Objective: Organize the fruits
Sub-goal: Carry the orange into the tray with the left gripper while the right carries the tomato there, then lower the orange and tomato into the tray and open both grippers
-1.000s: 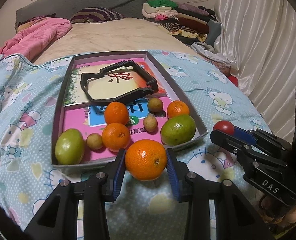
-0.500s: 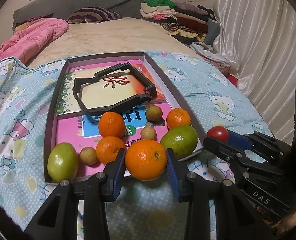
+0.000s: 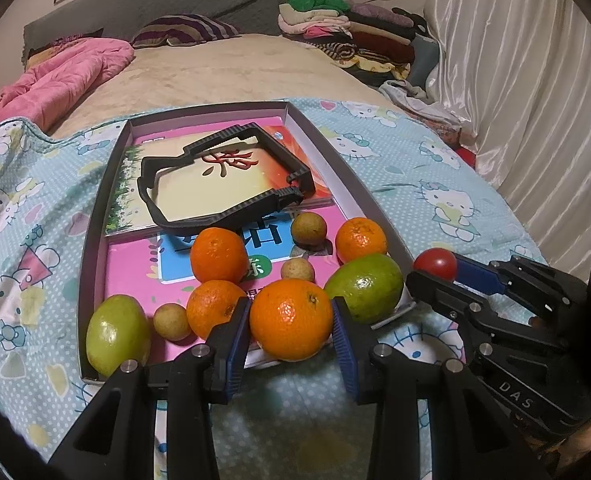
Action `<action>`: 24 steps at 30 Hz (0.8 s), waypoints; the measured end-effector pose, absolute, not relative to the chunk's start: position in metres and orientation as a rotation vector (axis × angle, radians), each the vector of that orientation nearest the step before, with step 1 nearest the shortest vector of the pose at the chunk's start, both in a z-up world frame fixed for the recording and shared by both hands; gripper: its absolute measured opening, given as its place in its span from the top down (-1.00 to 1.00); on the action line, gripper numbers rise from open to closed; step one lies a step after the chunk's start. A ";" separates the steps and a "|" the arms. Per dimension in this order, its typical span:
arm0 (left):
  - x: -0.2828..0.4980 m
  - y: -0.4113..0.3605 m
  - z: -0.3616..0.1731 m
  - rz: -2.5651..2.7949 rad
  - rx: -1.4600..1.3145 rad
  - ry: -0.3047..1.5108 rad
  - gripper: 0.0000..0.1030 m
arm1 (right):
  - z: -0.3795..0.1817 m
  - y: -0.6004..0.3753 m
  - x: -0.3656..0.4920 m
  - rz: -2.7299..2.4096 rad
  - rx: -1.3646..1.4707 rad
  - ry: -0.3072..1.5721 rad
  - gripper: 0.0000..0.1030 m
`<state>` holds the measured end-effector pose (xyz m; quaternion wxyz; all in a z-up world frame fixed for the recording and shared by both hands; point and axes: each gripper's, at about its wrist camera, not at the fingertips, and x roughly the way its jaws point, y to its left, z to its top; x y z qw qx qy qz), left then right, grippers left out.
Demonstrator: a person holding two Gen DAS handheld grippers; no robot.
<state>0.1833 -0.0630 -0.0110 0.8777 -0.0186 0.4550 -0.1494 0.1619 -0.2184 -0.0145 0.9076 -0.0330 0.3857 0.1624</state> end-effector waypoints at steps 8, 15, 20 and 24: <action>0.184 -0.063 -0.011 -0.305 -0.033 0.946 0.23 | -0.016 -0.211 0.166 0.347 -0.114 0.793 0.45; 0.184 -0.061 -0.011 -0.298 -0.042 0.942 0.23 | -0.012 -0.201 0.169 0.374 -0.153 0.773 0.45; 0.183 -0.058 -0.009 -0.292 -0.048 0.940 0.24 | -0.007 -0.193 0.172 0.418 -0.161 0.757 0.45; 0.184 -0.055 -0.008 -0.293 -0.052 0.941 0.23 | -0.008 -0.190 0.173 0.451 -0.135 0.755 0.45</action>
